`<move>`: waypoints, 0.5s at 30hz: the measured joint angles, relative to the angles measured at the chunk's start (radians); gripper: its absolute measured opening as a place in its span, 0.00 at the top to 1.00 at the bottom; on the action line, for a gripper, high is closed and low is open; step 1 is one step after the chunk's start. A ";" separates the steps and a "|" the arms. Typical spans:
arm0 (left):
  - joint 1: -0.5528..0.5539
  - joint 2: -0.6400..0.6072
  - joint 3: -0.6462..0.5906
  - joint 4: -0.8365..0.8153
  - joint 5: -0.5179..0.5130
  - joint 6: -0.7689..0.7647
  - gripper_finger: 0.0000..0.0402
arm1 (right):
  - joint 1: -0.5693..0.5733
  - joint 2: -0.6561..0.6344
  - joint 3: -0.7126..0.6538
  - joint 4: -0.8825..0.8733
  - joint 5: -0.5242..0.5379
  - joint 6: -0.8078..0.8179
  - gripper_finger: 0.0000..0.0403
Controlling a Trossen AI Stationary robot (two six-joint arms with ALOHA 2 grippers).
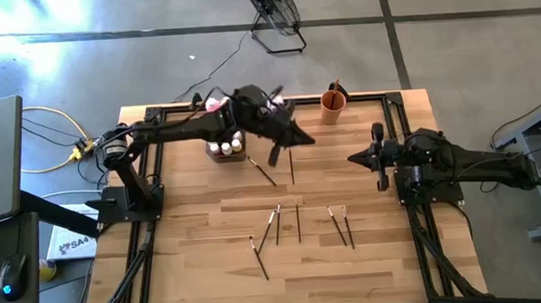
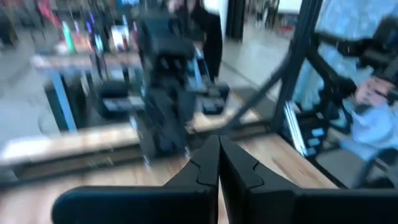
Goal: Pick & Place Paint Supplies
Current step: Put the silver paintbrush into the orange cup
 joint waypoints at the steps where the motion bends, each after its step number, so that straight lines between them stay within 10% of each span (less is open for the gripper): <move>1: 0.009 0.000 0.000 0.034 0.004 -0.002 1.00 | 0.000 0.000 0.000 0.019 0.000 0.002 0.99; 15: 0.050 0.000 0.000 0.208 -0.007 -0.186 1.00 | 0.000 0.236 0.000 0.509 0.007 -0.008 0.97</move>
